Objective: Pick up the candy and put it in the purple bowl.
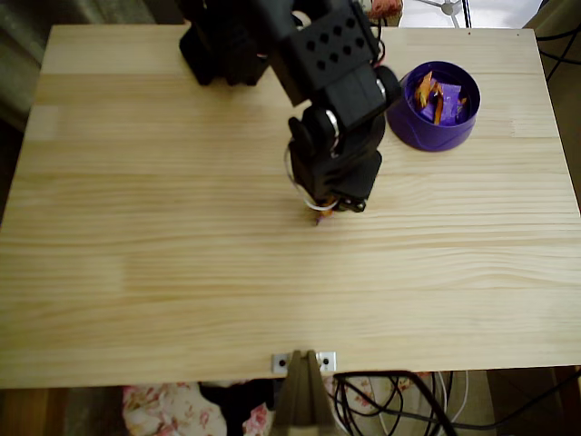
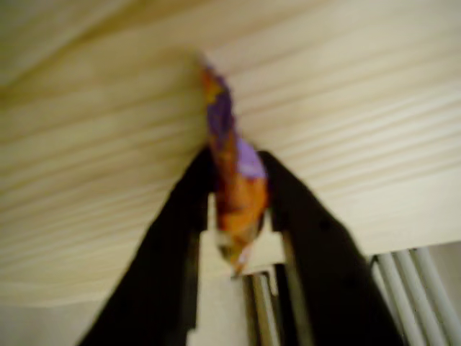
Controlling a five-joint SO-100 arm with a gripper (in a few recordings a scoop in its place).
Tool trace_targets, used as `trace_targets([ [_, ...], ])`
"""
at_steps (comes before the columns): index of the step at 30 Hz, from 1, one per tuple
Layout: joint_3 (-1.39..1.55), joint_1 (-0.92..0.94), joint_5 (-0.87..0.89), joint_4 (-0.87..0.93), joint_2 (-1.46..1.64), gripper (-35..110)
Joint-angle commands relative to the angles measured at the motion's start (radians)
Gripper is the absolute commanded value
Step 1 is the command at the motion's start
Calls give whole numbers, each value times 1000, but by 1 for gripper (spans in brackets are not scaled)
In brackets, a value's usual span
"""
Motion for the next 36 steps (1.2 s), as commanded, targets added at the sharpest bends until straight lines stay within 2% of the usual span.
trace_targets([
  [1, -64, -8, -17, 51, 112, 3],
  [22, -225, -69, 2, 239, 213, 2],
  [36, -405, -416, 166, 296, 273, 2],
])
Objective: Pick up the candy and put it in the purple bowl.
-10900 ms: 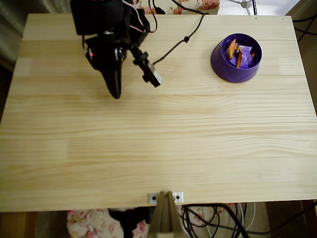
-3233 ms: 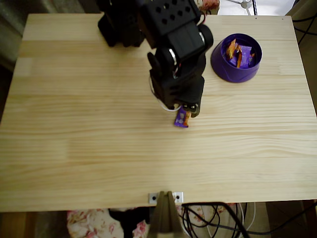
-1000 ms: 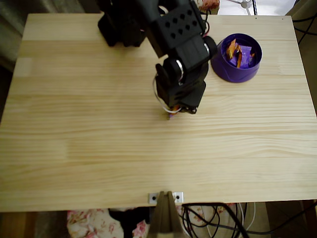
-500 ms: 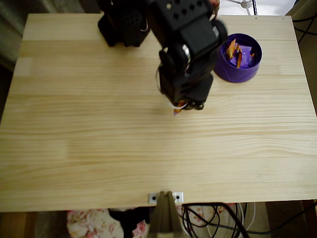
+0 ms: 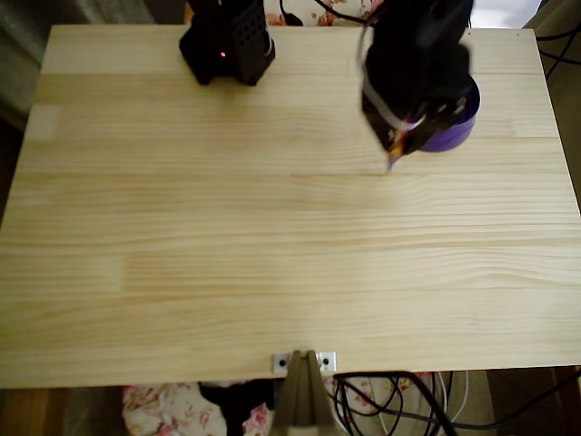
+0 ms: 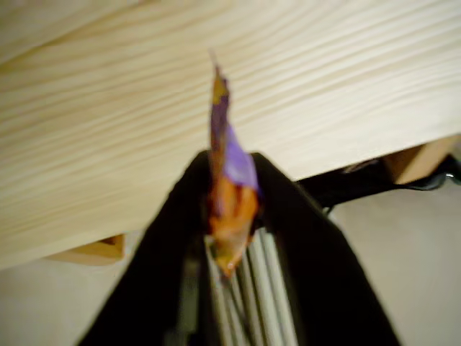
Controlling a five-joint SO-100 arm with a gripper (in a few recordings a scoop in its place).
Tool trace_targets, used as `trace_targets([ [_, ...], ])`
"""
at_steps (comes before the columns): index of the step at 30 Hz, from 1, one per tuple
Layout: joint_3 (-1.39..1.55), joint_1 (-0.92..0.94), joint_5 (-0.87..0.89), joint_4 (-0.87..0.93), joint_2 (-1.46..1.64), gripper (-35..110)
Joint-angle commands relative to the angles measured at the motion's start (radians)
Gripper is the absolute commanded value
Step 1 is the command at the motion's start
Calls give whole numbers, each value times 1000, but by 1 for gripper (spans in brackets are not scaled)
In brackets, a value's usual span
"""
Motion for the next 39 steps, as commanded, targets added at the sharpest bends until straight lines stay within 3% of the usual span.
trace_targets([
  [1, -144, -114, 40, 15, 92, 2],
  [22, -181, -426, 169, -11, 121, 2],
  [34, -80, -451, 169, -118, 89, 4],
  [39, -34, -436, 158, -135, 94, 12],
])
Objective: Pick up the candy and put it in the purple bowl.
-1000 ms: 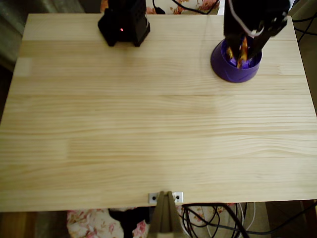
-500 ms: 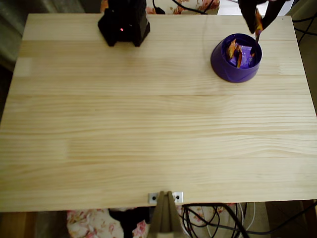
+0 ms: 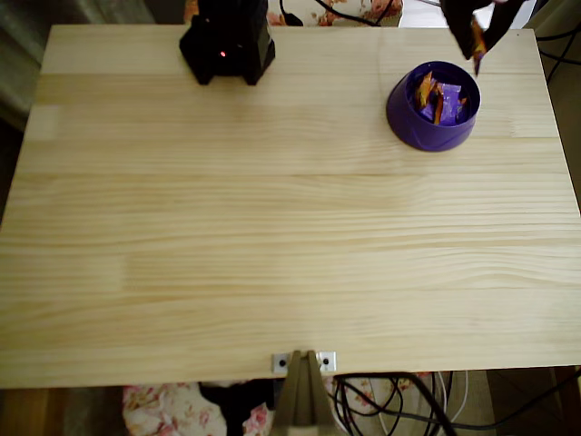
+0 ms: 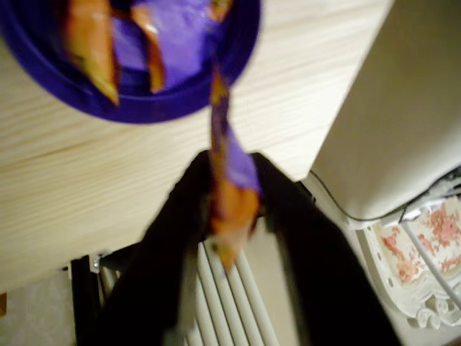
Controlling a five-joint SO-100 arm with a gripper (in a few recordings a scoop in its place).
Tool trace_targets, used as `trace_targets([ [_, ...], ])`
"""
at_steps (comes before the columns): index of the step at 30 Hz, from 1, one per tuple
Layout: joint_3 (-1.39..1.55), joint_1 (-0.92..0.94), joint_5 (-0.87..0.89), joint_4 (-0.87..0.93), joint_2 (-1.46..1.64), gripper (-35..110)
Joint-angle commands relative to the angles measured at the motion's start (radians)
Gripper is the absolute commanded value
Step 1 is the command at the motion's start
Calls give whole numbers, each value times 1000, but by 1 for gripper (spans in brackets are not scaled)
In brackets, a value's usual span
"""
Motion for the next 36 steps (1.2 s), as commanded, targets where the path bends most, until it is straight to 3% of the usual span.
trace_targets([
  [1, 11, 2, -23, -18, 89, 13],
  [8, 55, 31, -41, -26, 107, 19],
  [16, -37, 141, -12, 75, 163, 0],
  [24, -172, 474, 184, 270, 249, 0],
  [28, -179, 681, 152, 370, 261, 0],
  [36, 138, 1078, 212, 167, 433, 0],
])
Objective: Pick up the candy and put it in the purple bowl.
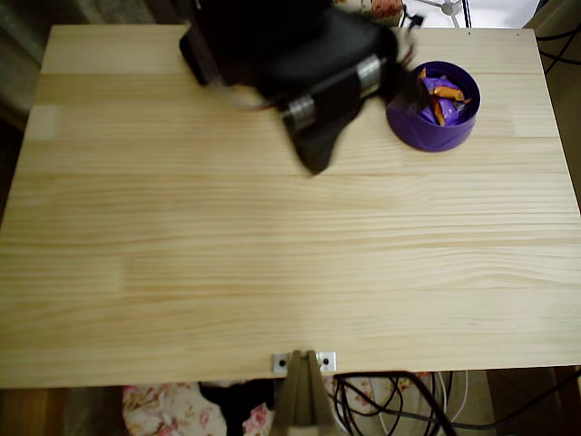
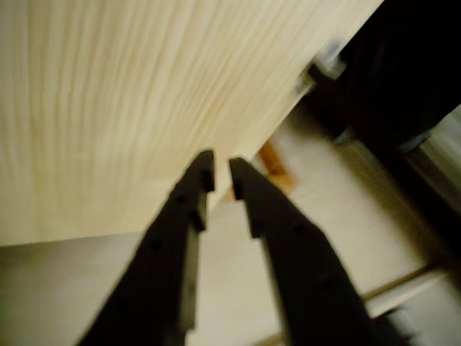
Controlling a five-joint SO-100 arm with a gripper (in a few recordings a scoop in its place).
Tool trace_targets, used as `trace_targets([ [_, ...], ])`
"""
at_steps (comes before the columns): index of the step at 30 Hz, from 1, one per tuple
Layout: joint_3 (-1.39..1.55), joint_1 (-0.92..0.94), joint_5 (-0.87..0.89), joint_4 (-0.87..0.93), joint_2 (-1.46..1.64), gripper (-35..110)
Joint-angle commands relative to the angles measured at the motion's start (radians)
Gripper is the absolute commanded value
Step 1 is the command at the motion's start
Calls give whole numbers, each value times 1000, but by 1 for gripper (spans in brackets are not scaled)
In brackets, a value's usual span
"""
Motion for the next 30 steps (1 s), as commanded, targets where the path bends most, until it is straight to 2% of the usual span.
trace_targets([
  [1, 149, 176, 17, -124, 190, 0],
  [9, 684, 400, 38, -413, 511, 0],
  [19, 1258, 479, 26, -561, 943, 0],
  [24, 1443, 472, 23, -551, 1189, 0],
  [28, 1574, 466, 23, -426, 1499, 0],
  [30, 1574, 500, 34, -426, 1502, 0],
])
